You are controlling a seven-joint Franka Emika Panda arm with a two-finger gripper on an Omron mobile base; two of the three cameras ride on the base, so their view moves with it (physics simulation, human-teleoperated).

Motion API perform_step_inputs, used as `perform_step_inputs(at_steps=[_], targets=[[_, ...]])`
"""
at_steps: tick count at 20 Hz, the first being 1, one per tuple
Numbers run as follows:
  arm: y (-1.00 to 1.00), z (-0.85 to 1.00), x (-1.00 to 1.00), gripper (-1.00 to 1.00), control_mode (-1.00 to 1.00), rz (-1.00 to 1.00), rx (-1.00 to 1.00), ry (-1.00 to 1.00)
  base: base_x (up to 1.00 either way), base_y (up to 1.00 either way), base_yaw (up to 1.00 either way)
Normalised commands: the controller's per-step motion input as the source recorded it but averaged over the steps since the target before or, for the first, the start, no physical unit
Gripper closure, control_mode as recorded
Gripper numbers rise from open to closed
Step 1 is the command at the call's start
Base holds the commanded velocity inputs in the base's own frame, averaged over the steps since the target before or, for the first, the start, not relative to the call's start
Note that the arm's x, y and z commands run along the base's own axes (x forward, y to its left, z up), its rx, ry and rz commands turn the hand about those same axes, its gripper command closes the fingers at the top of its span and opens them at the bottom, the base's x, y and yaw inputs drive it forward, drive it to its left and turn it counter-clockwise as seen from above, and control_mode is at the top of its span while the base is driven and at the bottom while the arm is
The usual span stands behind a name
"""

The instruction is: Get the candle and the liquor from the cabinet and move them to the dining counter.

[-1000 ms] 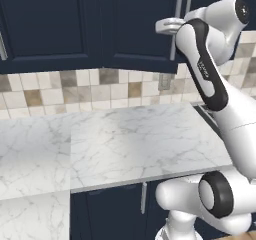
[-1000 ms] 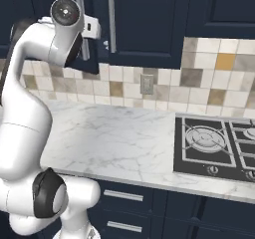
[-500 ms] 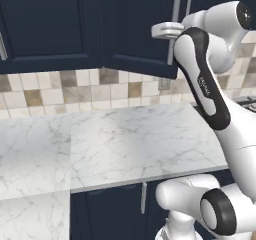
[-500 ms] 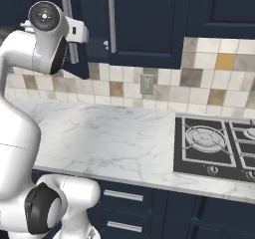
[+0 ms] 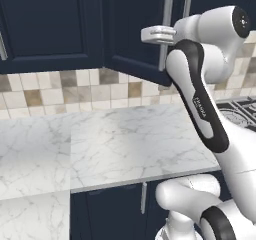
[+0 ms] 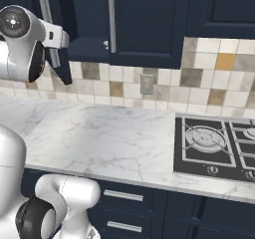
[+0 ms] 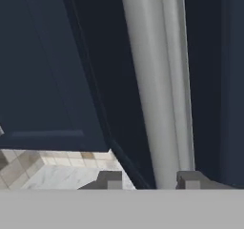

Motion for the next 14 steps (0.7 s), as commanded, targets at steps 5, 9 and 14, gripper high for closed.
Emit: perform_step_inputs(at_steps=[5,9,14], targets=[[0.69,-0.01,-0.31,1.0,-1.0,0.0,0.05,0.0,0.0,0.0,0.0],[0.7,-0.06,-0.28,1.0,-1.0,0.0,0.03,0.0,0.0,0.0,0.0],[0.56,-0.12,-0.11,1.0,-1.0,-0.01,0.01,0.0,0.0,0.0,0.0]])
